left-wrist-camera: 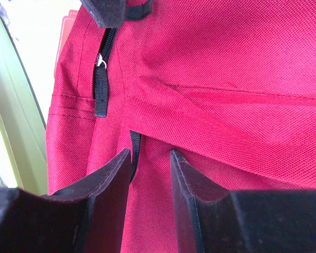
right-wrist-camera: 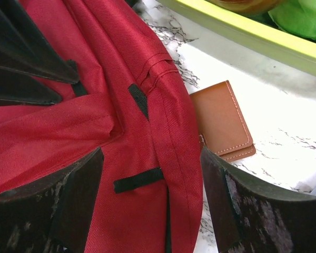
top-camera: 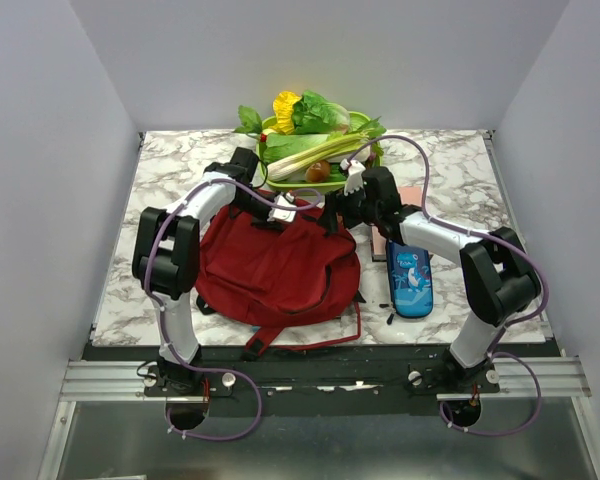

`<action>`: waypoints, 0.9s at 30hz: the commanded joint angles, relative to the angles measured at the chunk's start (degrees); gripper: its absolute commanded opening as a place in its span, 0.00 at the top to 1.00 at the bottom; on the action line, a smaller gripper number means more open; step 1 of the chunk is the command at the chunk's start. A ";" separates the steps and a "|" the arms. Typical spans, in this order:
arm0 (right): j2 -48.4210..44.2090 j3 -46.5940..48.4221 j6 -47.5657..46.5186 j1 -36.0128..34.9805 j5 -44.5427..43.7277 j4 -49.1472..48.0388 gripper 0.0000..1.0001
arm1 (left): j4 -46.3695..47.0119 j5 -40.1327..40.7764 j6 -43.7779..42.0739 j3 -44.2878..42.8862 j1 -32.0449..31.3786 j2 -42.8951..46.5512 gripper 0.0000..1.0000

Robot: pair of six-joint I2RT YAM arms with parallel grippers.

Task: Pack the student bag
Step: Unzip the student bag at the center of the board.

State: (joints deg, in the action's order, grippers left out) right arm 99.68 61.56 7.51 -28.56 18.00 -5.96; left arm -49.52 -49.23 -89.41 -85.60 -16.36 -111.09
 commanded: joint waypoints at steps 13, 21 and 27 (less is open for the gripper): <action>-4.31 -3.73 1.02 -0.36 3.62 -1.25 0.20 | -0.66 -0.08 -1.39 -4.48 1.15 -4.22 0.52; -5.11 -2.94 0.40 -0.36 3.71 -0.02 0.21 | -7.60 2.30 -4.19 -11.07 1.77 -8.26 0.80; -5.20 -2.50 0.31 -0.36 3.97 0.33 0.21 | -10.43 1.33 -6.39 -9.76 1.68 -6.60 0.88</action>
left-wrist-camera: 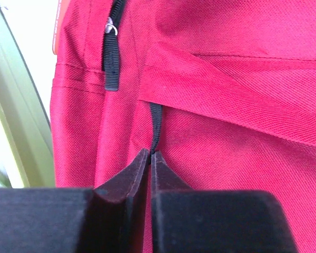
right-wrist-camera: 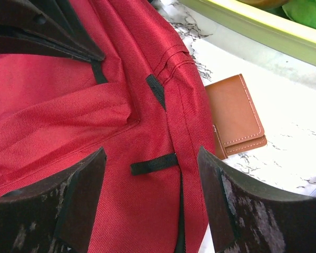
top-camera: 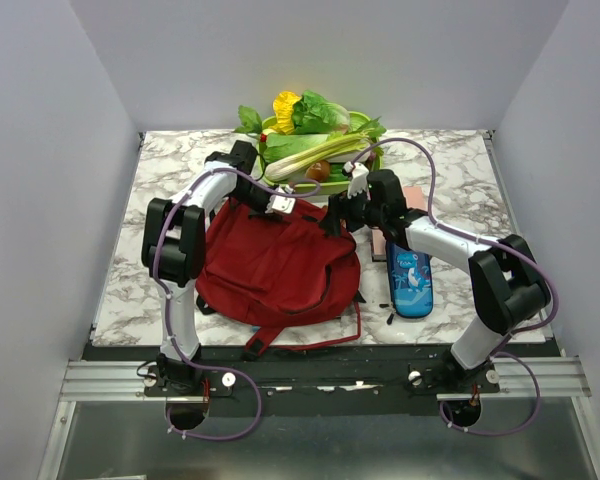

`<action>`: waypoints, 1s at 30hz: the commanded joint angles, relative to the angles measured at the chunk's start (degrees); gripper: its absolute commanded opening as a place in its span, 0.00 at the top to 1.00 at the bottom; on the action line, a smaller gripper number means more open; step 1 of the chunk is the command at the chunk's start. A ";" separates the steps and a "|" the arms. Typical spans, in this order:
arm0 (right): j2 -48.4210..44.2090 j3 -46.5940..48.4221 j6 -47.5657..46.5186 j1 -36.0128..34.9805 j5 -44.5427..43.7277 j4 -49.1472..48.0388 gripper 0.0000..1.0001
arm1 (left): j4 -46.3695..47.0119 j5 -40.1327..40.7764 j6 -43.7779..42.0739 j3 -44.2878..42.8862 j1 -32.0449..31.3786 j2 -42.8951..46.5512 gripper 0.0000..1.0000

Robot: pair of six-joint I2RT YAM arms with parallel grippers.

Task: Pack the student bag
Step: Unzip the student bag at the center of the board.

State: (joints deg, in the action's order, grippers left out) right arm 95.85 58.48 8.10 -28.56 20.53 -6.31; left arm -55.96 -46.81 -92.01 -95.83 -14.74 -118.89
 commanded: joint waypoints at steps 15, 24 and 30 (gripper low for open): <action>0.82 4.10 3.41 -2.55 4.16 -0.28 0.21 | 11.40 -4.35 8.95 13.30 -1.61 16.05 1.00; 2.23 1.64 8.77 -3.96 6.54 -4.42 0.18 | 6.75 -3.20 7.81 18.74 -1.61 23.08 1.00; 2.76 1.55 10.62 -4.14 8.37 -6.44 0.18 | 5.51 -3.64 7.81 22.44 -1.69 26.95 1.00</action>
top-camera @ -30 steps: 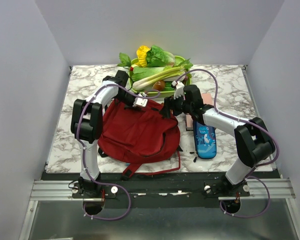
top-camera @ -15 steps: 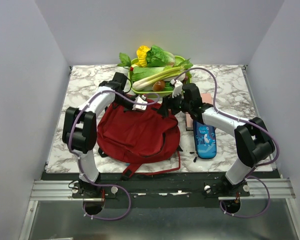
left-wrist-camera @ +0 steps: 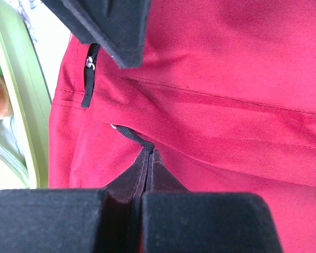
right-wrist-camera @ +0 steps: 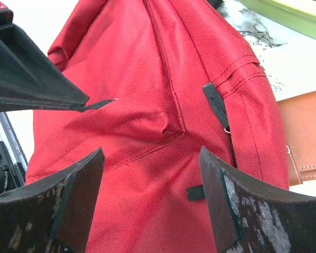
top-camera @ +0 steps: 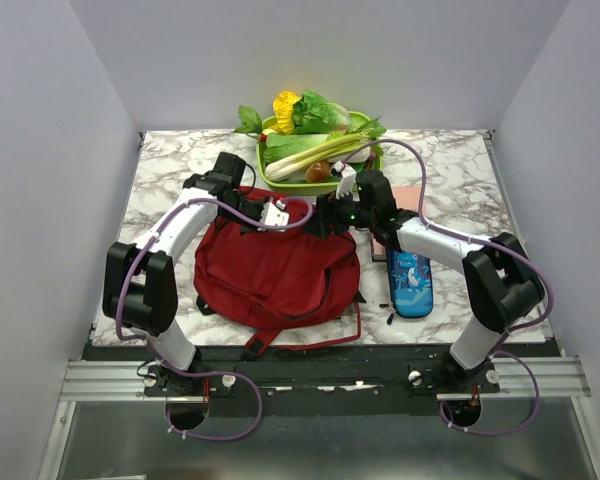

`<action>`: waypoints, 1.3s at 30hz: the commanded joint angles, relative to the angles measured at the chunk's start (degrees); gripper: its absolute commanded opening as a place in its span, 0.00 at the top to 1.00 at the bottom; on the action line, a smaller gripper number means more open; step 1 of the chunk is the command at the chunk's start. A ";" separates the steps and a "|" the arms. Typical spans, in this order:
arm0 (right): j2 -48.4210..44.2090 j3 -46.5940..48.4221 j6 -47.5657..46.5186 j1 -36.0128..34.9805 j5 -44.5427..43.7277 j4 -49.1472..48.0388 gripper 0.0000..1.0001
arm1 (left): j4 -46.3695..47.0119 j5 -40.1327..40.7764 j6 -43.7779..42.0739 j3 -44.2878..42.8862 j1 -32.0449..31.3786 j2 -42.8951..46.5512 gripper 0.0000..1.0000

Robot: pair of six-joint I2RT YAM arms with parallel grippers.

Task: Pack the student bag
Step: Unzip the student bag at the center of the board.

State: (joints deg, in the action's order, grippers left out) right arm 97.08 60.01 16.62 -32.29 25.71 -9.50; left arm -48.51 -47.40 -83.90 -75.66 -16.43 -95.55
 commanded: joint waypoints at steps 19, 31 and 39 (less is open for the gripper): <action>8.56 5.20 3.77 -1.72 2.15 -7.12 0.40 | -0.97 -2.70 0.40 5.17 -0.01 5.90 1.00; 7.87 6.26 4.03 -2.77 -1.54 -5.27 0.94 | -2.91 -2.26 0.49 11.75 0.16 13.44 1.00; 5.84 4.24 2.80 -2.77 -4.79 -4.39 0.99 | -3.69 -2.09 1.81 19.67 0.61 20.48 1.00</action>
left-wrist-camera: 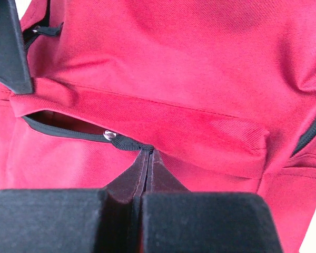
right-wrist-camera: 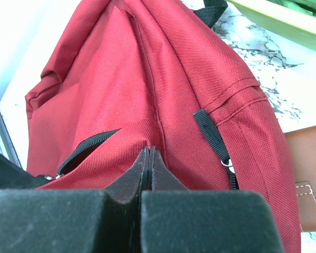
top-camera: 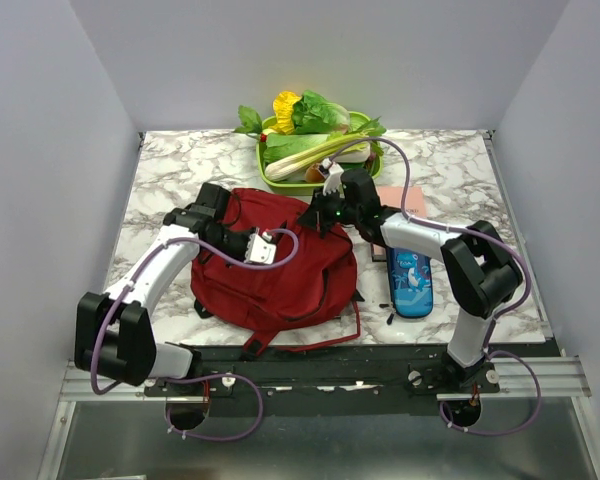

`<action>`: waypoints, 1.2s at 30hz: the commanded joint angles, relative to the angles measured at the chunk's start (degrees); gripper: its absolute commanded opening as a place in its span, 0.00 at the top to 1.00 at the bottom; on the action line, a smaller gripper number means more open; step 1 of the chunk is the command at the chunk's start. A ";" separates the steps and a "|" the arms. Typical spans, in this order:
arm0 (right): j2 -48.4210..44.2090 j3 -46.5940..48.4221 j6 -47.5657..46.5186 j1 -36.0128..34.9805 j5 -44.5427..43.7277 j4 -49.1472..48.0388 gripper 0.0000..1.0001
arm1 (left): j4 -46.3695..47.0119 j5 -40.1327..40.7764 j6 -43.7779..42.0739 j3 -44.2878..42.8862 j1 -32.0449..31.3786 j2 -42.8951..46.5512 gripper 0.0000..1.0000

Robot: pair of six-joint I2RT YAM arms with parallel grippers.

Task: Pack the student bag
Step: Unzip the student bag at the center of the board.

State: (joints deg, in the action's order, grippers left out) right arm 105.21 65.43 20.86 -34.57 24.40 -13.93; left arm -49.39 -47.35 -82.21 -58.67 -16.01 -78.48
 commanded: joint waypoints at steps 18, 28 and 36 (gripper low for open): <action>-7.03 -5.31 -4.17 0.11 -6.48 1.98 0.99 | -19.08 3.76 -8.49 7.26 3.27 9.04 1.00; -8.44 -7.07 -3.28 -2.26 -2.70 0.92 0.99 | 8.86 -2.30 30.98 0.75 3.18 4.57 0.27; -10.90 -7.60 -3.72 -2.79 -3.22 1.98 0.99 | 36.81 8.06 53.56 2.16 -3.67 -1.23 0.30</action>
State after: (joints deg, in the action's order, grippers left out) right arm 97.21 58.65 17.91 -36.42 19.40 -12.32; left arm -27.18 -43.22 -42.57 -56.14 -16.10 -77.03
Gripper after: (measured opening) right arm 0.013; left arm 0.710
